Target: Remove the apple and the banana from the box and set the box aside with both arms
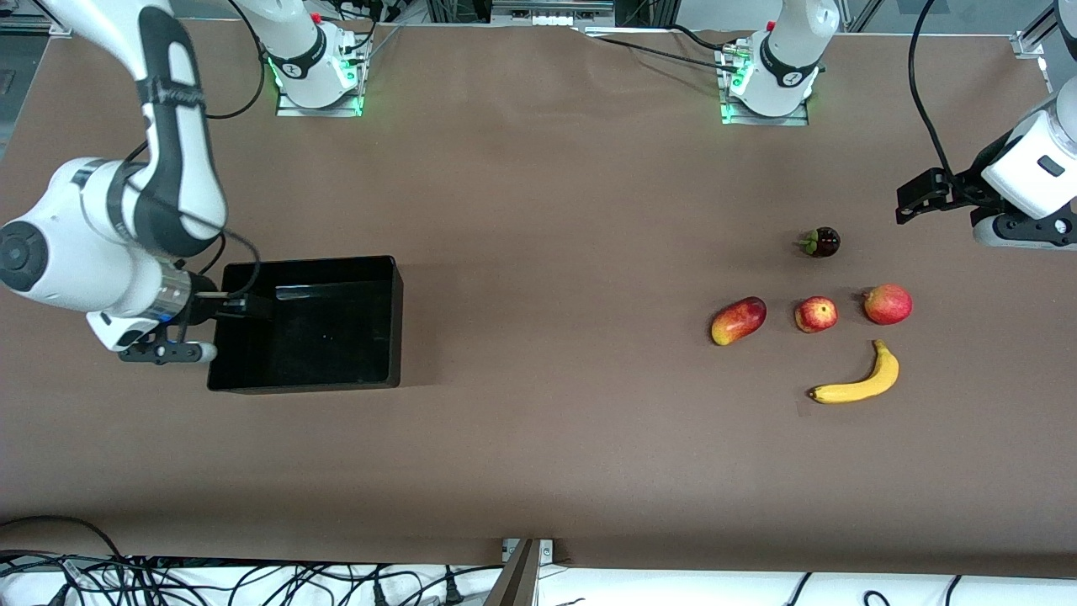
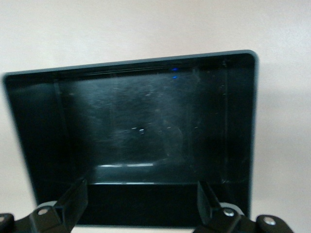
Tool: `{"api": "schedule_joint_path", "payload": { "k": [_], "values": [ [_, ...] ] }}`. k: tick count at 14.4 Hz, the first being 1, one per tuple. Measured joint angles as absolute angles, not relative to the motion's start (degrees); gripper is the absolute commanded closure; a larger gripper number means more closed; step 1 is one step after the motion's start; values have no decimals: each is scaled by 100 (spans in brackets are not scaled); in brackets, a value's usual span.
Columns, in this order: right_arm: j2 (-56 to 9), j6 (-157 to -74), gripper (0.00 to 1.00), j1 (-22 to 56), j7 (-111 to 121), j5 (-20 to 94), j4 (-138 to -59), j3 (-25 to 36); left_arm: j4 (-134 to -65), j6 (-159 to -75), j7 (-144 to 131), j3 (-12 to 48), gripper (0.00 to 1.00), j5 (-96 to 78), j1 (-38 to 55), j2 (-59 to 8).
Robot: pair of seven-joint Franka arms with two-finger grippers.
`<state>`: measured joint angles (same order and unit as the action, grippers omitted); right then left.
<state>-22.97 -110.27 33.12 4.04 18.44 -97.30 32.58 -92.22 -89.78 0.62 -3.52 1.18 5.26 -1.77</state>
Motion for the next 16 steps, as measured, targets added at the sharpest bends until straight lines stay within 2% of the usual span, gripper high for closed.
{"api": "schedule_joint_path", "payload": {
  "k": [4,10,13,16],
  "values": [
    [-1568,-10387,0,3607,48,1166,-9610,3261,-9218,-8978,62,-351,0,118,527,-177],
    [-170,-9166,0,3489,46,370,-9600,3043,-9216,-8978,62,-351,0,118,528,-177],
    [262,-8817,0,2489,46,201,-9605,2009,-9215,-8978,62,-351,0,118,528,-177],
    [382,-8785,0,1485,47,136,-9556,1046,-9214,-8978,62,-352,0,118,528,-177]
  ]
}}
